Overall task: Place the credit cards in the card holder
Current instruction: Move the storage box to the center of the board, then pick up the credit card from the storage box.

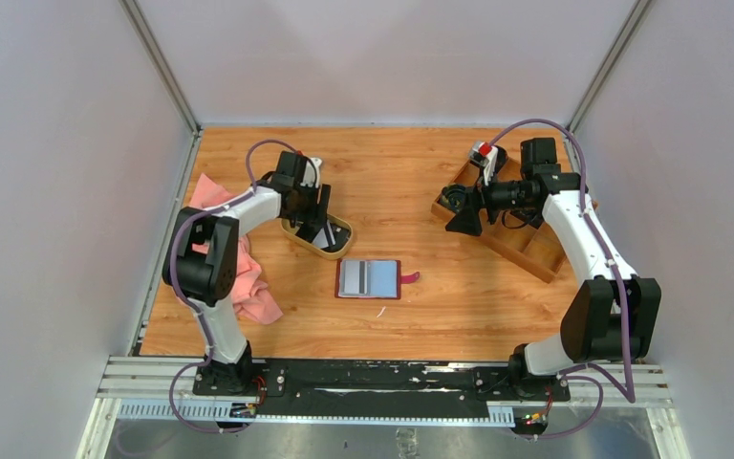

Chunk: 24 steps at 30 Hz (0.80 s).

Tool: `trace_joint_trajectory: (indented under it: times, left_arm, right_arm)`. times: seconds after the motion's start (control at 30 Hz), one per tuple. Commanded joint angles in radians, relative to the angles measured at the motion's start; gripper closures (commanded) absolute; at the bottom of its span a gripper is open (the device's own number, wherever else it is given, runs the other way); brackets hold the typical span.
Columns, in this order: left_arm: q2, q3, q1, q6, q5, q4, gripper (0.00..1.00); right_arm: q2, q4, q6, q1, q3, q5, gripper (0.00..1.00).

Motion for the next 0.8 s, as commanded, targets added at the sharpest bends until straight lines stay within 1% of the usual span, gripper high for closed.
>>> trace_joint_trajectory:
  times: [0.0, 0.23, 0.37, 0.5, 0.7, 0.73, 0.77]
  left_arm:
    - [-0.026, -0.062, -0.003, -0.035, 0.009, 0.083, 0.30]
    - [-0.068, -0.128, -0.034, -0.062, -0.027, 0.122, 0.30]
    - [-0.131, -0.181, -0.041, -0.086, -0.061, 0.143, 0.29]
    - [-0.182, -0.189, -0.043, -0.101, -0.104, 0.111, 0.27]
    - [-0.182, -0.194, -0.051, -0.137, -0.085, 0.091, 0.26]
    - [-0.178, -0.193, -0.057, -0.147, -0.091, 0.087, 0.23]
    - [-0.171, -0.188, -0.065, -0.163, -0.105, 0.081, 0.22]
  right_arm:
    - [0.009, -0.006, -0.010, -0.018, -0.015, -0.021, 0.11]
    - [0.011, -0.005, -0.011, -0.018, -0.015, -0.024, 0.11]
    - [0.014, -0.006, -0.010, -0.018, -0.015, -0.023, 0.11]
    - [0.018, -0.006, -0.010, -0.018, -0.015, -0.026, 0.11]
    - [0.014, -0.007, -0.010, -0.018, -0.015, -0.024, 0.11]
    - [0.015, -0.007, -0.010, -0.018, -0.015, -0.026, 0.11]
    - [0.015, -0.007, -0.009, -0.018, -0.015, -0.026, 0.11]
